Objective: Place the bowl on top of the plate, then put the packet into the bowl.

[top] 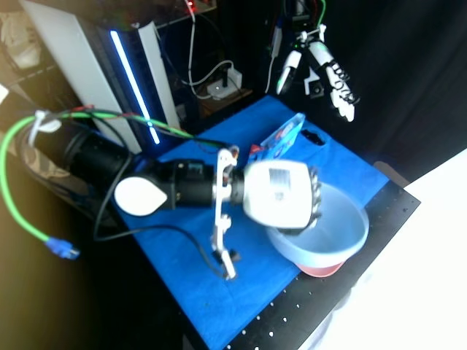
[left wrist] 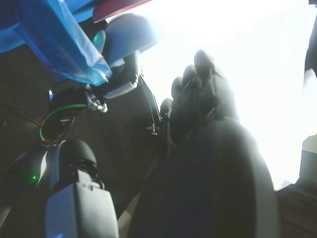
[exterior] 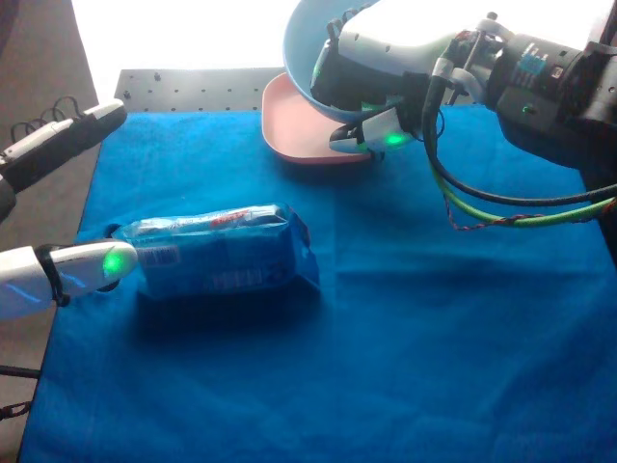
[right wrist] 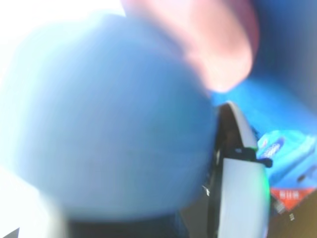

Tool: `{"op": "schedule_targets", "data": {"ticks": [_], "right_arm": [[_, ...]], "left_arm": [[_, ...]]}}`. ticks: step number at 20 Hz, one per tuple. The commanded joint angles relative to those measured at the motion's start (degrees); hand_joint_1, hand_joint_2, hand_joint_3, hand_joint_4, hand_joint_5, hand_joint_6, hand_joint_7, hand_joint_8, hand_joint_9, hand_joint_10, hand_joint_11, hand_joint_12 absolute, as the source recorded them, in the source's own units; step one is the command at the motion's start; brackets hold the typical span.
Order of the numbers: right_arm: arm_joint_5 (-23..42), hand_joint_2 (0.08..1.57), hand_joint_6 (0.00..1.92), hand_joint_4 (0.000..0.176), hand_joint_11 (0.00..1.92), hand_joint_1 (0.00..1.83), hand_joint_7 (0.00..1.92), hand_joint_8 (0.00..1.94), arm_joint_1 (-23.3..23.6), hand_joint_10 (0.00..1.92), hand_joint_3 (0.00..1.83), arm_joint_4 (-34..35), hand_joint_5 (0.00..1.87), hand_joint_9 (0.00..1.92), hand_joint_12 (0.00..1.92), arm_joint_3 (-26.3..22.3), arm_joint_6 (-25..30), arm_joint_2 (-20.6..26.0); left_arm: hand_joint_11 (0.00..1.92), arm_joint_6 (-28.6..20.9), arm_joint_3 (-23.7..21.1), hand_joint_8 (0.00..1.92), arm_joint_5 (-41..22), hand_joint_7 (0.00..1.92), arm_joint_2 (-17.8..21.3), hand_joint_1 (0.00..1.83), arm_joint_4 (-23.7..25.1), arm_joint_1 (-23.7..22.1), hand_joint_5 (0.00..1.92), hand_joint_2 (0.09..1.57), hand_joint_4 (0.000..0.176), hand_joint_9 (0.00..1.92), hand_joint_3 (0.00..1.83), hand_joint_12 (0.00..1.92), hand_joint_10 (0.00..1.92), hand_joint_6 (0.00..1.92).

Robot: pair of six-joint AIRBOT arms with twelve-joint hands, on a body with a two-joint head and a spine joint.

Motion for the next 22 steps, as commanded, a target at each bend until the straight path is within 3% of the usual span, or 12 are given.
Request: {"op": "schedule_targets", "data": {"ticks": [1,2,3,5,7,8,10,12,15,19,21,22], "right_arm": [[6.0,1.43,1.28,0.000,1.22,1.24,1.10,1.50,1.0,1.66,0.20,1.5,0.99,1.19,1.84,0.0,0.0,-0.3],[6.0,1.45,0.99,0.000,1.13,1.19,1.06,1.19,1.0,1.43,0.10,1.6,0.98,1.13,1.68,-0.1,0.0,-0.3],[6.0,1.49,0.58,0.000,0.95,1.11,0.96,0.72,1.0,1.09,0.05,1.6,0.85,0.99,1.46,0.0,0.0,-0.3],[6.0,1.51,0.05,0.000,0.63,0.95,0.82,0.05,1.0,0.32,0.00,1.6,0.66,0.89,1.08,-0.2,0.0,-0.3],[6.0,1.51,0.02,0.000,0.58,0.92,0.79,0.02,1.0,0.27,0.00,1.6,0.64,0.87,1.12,-0.4,0.0,-0.3],[6.0,1.50,0.00,0.000,0.52,0.86,0.72,0.00,1.0,0.27,0.00,1.6,0.61,0.84,1.20,-0.6,0.0,-0.3],[6.0,1.49,0.00,0.000,0.51,0.87,0.70,0.00,1.0,0.28,0.00,1.6,0.60,0.83,1.19,-1.4,0.0,-0.3],[6.0,1.48,0.00,0.000,0.51,0.86,0.64,0.00,0.9,0.27,0.00,1.6,0.56,0.80,1.17,-2.1,0.0,0.2],[6.1,1.49,0.00,0.000,0.56,0.75,0.63,0.00,0.5,0.24,0.00,1.6,0.51,0.81,1.18,-2.9,0.0,1.2],[6.2,1.50,0.00,0.000,0.64,0.65,0.72,0.01,-0.1,0.50,0.00,1.6,0.52,0.81,1.29,-4.3,0.0,3.2],[6.4,1.52,0.00,0.000,0.44,0.57,0.66,0.00,-0.4,0.27,0.00,1.6,0.51,0.74,1.23,-4.9,0.0,4.0],[6.6,1.50,0.00,0.000,0.30,0.38,0.56,0.00,-0.5,0.11,0.00,1.6,0.46,0.63,1.13,-5.2,0.0,4.4]], "left_arm": [[0.00,-0.5,0.2,0.00,-7.3,0.19,0.0,0.60,-0.4,-0.6,0.15,0.99,0.099,0.17,0.00,0.42,0.00,0.00],[0.00,-0.5,0.2,0.00,-7.3,0.19,0.0,0.58,-0.4,-0.6,0.15,0.99,0.098,0.17,0.00,0.45,0.00,0.00],[0.00,-0.5,0.2,0.00,-7.3,0.18,0.0,0.58,-0.4,-0.6,0.15,0.99,0.097,0.17,0.00,0.43,0.00,0.00],[0.00,-0.5,0.2,0.00,-7.3,0.19,-0.1,0.60,-0.4,-0.6,0.13,1.00,0.099,0.16,0.00,0.40,0.00,0.00],[0.00,-0.5,0.3,0.00,-7.3,0.19,-0.1,0.60,-0.4,-0.6,0.13,1.00,0.103,0.17,0.00,0.39,0.00,0.00],[0.00,-0.5,0.3,0.00,-7.4,0.20,-0.1,0.56,-0.4,-0.6,0.12,1.00,0.121,0.16,0.00,0.37,0.00,0.00],[0.00,-0.5,0.2,0.00,-7.4,0.19,-0.1,0.58,-0.4,-0.6,0.12,1.01,0.116,0.14,0.00,0.32,0.00,0.00],[0.00,-0.5,0.1,0.00,-7.4,0.19,-0.1,0.55,-0.5,-0.6,0.13,1.01,0.110,0.16,0.00,0.41,0.00,0.00],[0.00,-0.5,0.0,0.00,-7.3,0.17,-0.2,0.60,-0.6,-0.6,0.13,1.01,0.117,0.14,0.00,0.37,0.00,0.00],[0.00,-0.5,-0.2,0.00,-7.3,0.15,-0.2,0.58,-0.7,-0.6,0.13,1.00,0.135,0.12,0.00,0.34,0.00,0.00],[0.00,-0.5,-0.2,0.00,-7.3,0.15,-0.2,0.57,-0.7,-0.6,0.14,1.00,0.118,0.13,0.00,0.39,0.01,0.00],[0.00,-0.5,-0.2,0.00,-7.4,0.14,-0.2,0.57,-0.8,-0.6,0.14,1.01,0.114,0.12,0.00,0.38,0.00,0.00]]}}
